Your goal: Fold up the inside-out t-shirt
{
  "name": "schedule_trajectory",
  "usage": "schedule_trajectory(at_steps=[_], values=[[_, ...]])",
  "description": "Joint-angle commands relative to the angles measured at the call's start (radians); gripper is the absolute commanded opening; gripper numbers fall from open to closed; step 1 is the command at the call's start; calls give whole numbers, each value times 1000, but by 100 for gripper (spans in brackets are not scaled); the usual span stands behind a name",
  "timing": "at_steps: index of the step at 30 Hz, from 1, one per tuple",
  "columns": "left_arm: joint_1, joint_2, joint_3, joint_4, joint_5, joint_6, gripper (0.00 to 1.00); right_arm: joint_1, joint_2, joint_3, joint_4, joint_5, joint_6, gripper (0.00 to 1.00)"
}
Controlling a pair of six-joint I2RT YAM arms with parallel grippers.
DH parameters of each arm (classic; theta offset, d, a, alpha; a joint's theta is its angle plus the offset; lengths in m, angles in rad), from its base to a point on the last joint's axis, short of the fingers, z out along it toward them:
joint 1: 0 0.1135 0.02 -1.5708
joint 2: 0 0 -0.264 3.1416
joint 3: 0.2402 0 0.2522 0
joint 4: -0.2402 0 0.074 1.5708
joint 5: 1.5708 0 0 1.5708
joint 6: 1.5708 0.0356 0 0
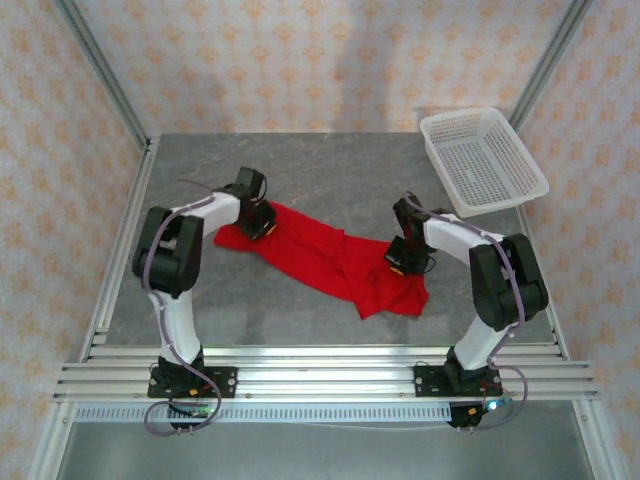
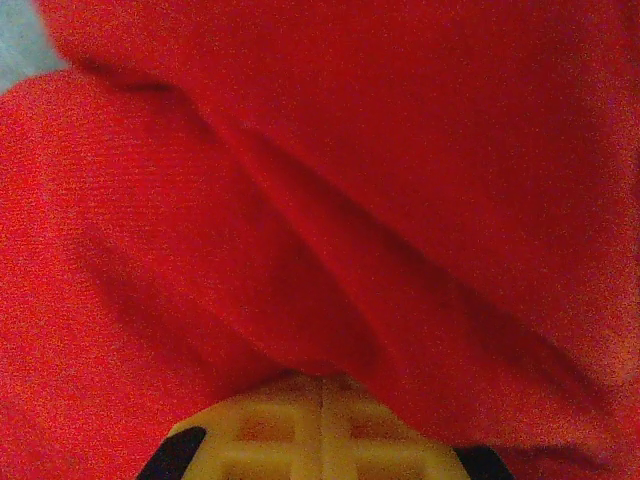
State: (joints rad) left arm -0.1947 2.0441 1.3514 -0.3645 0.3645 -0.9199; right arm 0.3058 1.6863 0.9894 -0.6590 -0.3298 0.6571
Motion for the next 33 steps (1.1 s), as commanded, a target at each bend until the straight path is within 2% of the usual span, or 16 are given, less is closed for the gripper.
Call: schedule_trajectory(at_steps=[1,4,7,9,12,15,19,21,23,26,29,30,33], values=[[-13,215,163,7,-24,-2,0,2,-34,-60,60,2,106,0],[-47,379,458,-51,7,36,0,54,-115,-142,159,-65,222,2],[-81,523,730,-109,27,31,0,186,-172,-228,251,-106,324,3],[-98,600,871,-121,36,9,0,292,-173,-238,245,-118,329,4],[-114,676,1007,-127,43,-10,0,404,-155,-193,144,-82,274,4],[-118,693,1049,-100,63,-3,0,450,-153,-159,174,-94,266,5],[-117,621,1017,-75,81,47,0,470,-122,-54,170,-136,232,7],[-109,539,960,-50,104,80,0,468,-147,18,80,-99,192,7],[-97,432,863,-21,123,114,5,446,-227,40,15,-52,173,8],[-69,225,662,-1,143,150,16,344,-413,-41,-20,7,182,17],[-51,5,442,-16,151,177,25,163,-568,-172,-1,-20,109,32],[-49,-64,376,-30,156,186,28,109,-586,-197,-11,-33,56,38],[-55,-242,201,-80,182,216,37,22,-554,-218,-58,-77,-110,47]])
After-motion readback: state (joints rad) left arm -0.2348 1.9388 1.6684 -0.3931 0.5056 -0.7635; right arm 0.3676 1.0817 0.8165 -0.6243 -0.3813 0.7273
